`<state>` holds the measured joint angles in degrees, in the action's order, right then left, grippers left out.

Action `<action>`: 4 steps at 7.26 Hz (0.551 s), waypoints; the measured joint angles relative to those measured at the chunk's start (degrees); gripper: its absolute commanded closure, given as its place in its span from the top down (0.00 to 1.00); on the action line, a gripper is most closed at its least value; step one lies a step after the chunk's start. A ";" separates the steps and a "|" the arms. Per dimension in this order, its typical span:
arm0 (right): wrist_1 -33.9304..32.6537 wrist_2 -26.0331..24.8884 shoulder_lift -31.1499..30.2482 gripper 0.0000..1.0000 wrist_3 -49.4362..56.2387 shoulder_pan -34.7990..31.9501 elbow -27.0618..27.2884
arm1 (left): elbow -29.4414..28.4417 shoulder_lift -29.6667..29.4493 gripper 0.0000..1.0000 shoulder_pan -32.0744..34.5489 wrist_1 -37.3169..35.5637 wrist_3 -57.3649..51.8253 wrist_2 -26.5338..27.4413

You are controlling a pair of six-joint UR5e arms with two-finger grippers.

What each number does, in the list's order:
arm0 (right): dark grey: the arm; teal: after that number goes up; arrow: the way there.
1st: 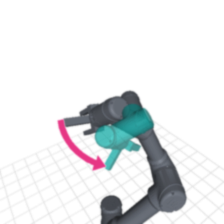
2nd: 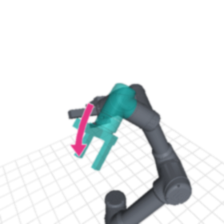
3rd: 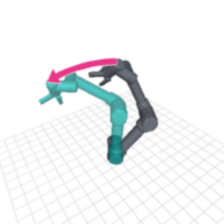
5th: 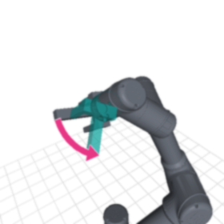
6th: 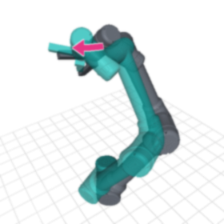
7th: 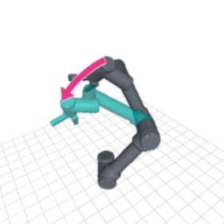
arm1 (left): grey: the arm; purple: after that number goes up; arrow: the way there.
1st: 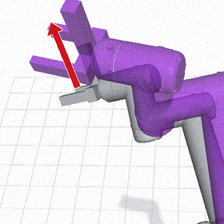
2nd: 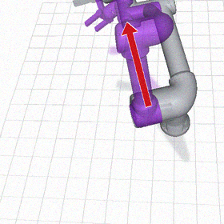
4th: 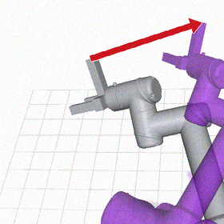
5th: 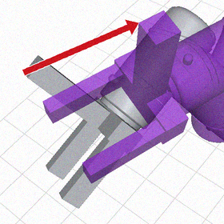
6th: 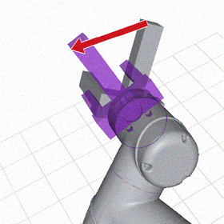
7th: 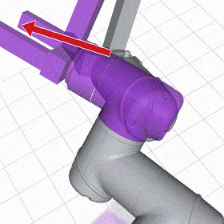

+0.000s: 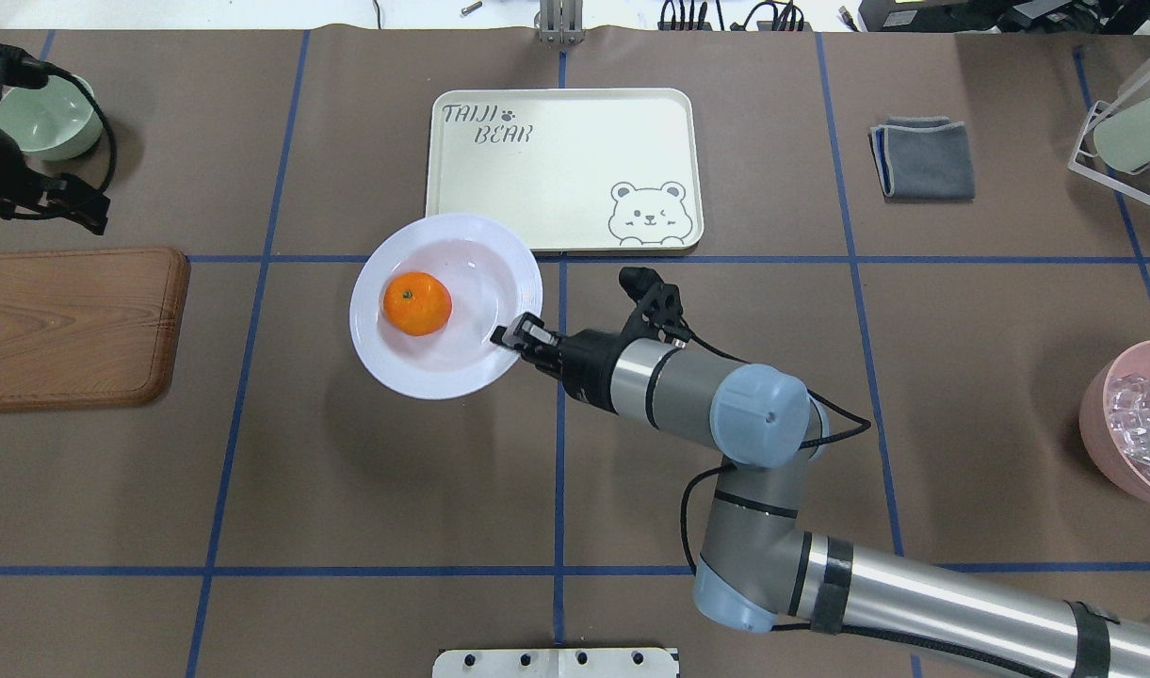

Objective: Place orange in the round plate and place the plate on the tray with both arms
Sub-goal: 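Move the plate with the orange onto the cream bear tray with the right gripper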

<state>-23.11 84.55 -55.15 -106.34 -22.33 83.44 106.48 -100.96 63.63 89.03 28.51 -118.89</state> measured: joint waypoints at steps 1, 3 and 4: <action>-6.45 -0.18 2.33 0.00 -1.96 -3.03 -0.39 | -0.97 0.93 0.98 1.68 0.20 -3.17 -0.42; -14.45 0.36 8.08 0.00 -8.80 -9.09 -6.25 | -1.66 1.35 0.98 2.63 0.28 -4.92 -0.60; -15.36 1.14 10.82 0.00 -13.07 -11.51 -11.20 | -1.72 1.36 0.98 2.79 0.30 -5.07 -0.58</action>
<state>-38.47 85.68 -44.34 -119.41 -33.84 72.24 104.76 -99.60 66.42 89.32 23.45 -119.47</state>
